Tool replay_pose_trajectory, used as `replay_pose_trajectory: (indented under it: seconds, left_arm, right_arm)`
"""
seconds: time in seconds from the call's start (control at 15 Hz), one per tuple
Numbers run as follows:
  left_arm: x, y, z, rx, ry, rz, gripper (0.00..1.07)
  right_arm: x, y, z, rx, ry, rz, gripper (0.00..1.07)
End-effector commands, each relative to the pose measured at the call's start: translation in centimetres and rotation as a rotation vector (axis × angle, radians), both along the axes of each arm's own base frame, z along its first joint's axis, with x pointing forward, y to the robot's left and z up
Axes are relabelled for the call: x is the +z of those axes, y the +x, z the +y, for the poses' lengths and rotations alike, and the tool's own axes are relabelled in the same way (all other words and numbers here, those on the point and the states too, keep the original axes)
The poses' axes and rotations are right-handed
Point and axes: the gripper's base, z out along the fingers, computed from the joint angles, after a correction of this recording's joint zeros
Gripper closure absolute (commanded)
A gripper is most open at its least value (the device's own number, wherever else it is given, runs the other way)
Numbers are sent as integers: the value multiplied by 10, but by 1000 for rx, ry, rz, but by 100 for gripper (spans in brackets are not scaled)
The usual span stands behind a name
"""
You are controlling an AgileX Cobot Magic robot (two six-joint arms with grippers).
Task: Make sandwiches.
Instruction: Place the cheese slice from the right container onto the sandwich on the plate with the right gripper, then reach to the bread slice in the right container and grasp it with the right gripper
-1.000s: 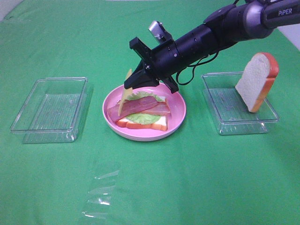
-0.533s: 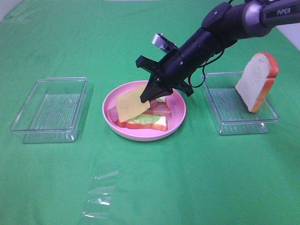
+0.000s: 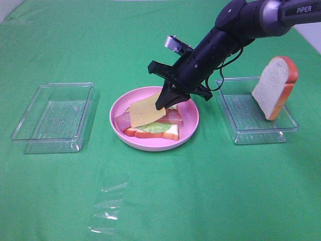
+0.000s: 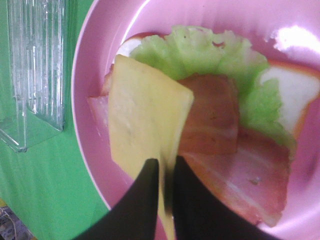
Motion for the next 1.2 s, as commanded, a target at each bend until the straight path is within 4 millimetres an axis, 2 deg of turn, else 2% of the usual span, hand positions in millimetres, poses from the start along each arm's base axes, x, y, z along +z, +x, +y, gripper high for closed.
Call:
replay_pose_trajectory:
  seconds: [0.07,0.13,0.2,0.27,0.4,0.6,0.67,0.73,0.93,1.0,1.07,1.2]
  left_arm:
    - [0,-3,0,-1,-4,-26,11]
    - [0,-3,0,-1,-4,-26,11]
    - [0,-3,0,-1,-4,-26,11]
    - [0,-3,0,-1,-4,-26,11]
    - [0,-3,0,-1,-4,-26,11]
    - [0,-3,0,-1,-4,-26,11]
    - [0,-3,0,-1,-4,-26,11]
    - [0,-3,0,-1,-4,-26,11]
    - [0,-3,0,-1,-4,-26,11]
    - [0,-3,0,-1,-4,-26,11]
    - [0,-3,0,-1,-4,-26,11]
    - [0,-3,0,-1,-4,-26,11]
  right_arm:
    - [14,-1,-3,6,-27,-20,54]
    - [18,-2,-4,6,-41,-26,40]
    - [28,-3,-8,29,-77,-66,17]
    - [51,-4,-17,46,-156,-138,8]
    - [70,-7,-24,18,-217,-179,8]
    - [112,-20,-39,-13,-321,-207,8]
    - [119,-22,-43,-9,-352,-207,8]
    - [143,-21,-56,-28,-487,-218,8]
    - [169,-16,-74,-78,-595,-242,8]
    - [175,-12,-86,-111,-593,-238,8]
    - [181,-4,-112,-179,-587,-238,8]
    - [177,4,-148,-247,-595,-207,8]
